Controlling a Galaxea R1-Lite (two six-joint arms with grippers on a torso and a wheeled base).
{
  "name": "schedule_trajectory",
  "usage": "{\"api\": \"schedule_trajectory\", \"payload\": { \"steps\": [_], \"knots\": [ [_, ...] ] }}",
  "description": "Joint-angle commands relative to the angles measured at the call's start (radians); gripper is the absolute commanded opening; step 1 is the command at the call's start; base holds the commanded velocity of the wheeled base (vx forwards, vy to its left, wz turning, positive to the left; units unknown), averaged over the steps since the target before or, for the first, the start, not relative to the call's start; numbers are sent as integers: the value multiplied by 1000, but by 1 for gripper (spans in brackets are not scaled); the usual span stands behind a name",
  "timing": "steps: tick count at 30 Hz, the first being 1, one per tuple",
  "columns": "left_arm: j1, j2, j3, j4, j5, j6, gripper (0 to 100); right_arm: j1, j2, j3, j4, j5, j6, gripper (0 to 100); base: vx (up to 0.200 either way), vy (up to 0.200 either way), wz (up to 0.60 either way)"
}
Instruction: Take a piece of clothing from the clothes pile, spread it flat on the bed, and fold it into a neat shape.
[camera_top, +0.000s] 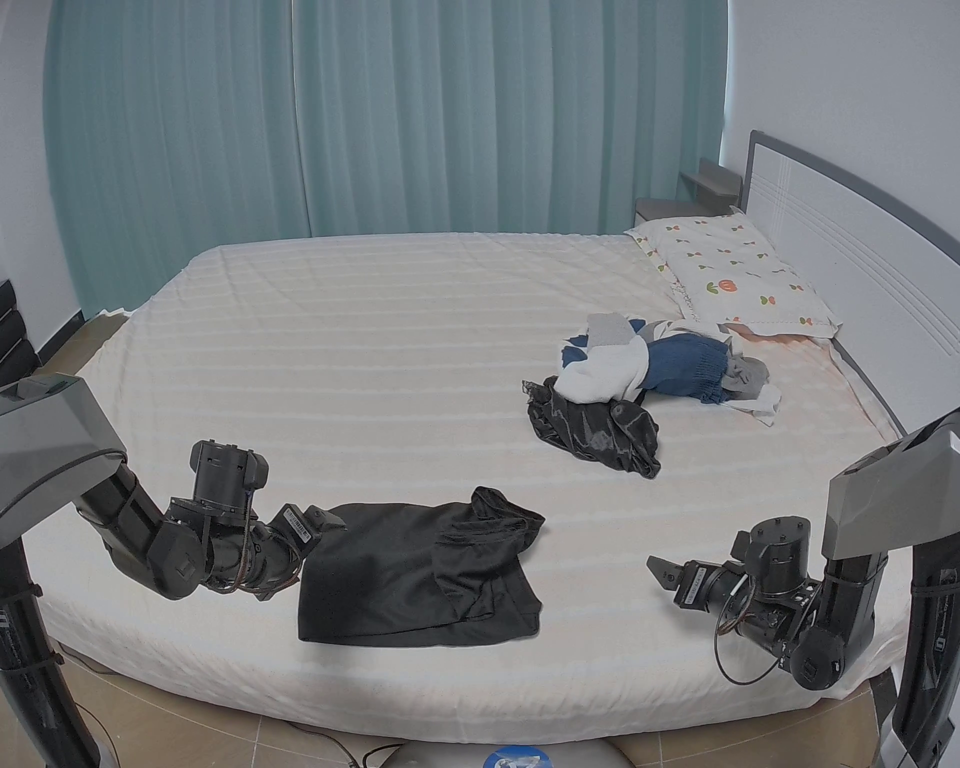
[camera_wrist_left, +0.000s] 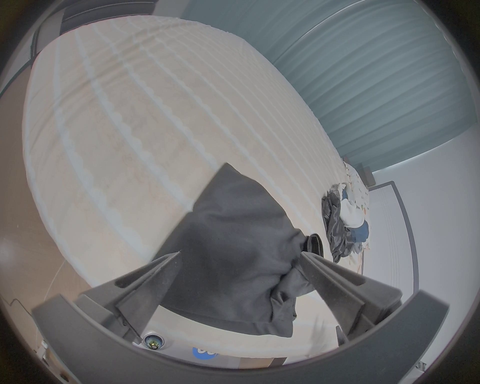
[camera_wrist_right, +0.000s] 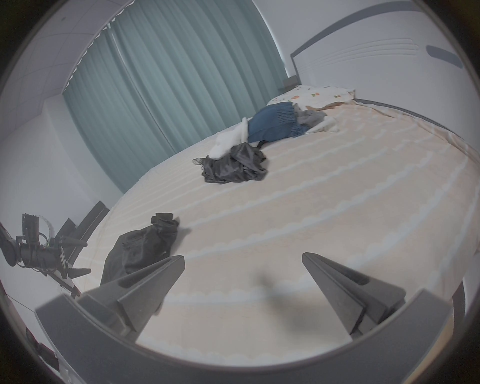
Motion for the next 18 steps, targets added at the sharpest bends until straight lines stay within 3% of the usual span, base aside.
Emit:
{"api": "schedule_trajectory", "payload": {
  "steps": [1, 8, 14, 18],
  "knots": [
    [11, 20, -9, -2, -1, -2, 100, 31, -10, -88, 76, -2, -13, 100, 0, 200, 0],
    [23, 38, 1, -27, -2, -1, 100, 85, -8, -193, 182, -21, -14, 100, 0, 200, 0],
    [29, 52, 1, -38, -2, -2, 100, 131, -11, -305, 306, -97, -16, 100, 0, 200, 0],
    [34, 58, 5, -36, -10, -2, 100, 162, -50, -404, 469, -122, -18, 100, 0, 200, 0]
  ]
}}
